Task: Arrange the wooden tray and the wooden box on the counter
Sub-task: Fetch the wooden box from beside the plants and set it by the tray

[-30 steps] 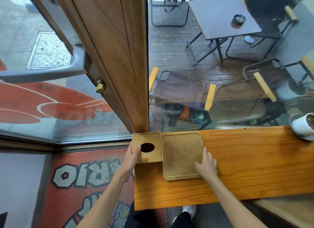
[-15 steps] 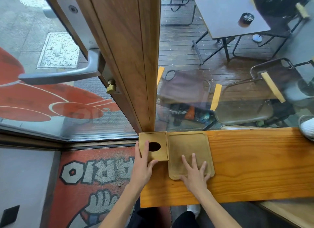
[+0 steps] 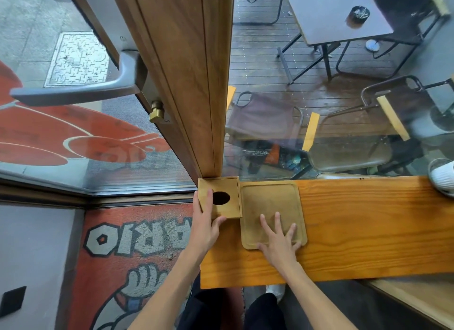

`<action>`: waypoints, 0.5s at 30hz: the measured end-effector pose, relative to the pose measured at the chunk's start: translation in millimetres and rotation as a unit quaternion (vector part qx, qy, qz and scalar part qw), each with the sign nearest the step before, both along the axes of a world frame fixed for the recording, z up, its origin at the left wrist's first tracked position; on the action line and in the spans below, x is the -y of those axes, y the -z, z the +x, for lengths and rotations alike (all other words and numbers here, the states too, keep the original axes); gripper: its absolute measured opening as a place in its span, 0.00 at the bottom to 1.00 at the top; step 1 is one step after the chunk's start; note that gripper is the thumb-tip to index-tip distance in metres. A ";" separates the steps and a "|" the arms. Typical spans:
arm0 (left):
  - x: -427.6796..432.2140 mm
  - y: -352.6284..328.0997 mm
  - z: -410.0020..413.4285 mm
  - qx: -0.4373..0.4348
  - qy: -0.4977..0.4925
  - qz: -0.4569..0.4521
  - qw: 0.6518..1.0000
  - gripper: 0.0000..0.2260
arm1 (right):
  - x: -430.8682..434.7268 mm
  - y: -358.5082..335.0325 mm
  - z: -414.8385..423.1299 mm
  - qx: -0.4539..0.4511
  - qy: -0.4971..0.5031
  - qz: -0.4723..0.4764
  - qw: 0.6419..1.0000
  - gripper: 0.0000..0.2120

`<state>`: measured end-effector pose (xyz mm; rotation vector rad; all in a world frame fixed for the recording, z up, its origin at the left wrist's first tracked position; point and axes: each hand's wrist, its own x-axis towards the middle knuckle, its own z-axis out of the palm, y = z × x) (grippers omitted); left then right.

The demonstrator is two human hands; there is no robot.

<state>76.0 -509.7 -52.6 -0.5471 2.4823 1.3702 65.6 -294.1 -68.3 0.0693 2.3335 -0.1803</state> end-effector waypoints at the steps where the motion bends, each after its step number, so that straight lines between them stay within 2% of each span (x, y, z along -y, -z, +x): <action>1: 0.5 0.5 -0.3 0.001 0.000 0.003 1.000 0.37 | -0.1 -0.6 -0.8 0.001 0.000 -0.002 1.000 0.41; 15: -0.8 5.2 0.6 -0.007 0.011 -0.007 1.000 0.37 | -1.1 -0.6 -2.4 0.008 0.010 -0.010 1.000 0.40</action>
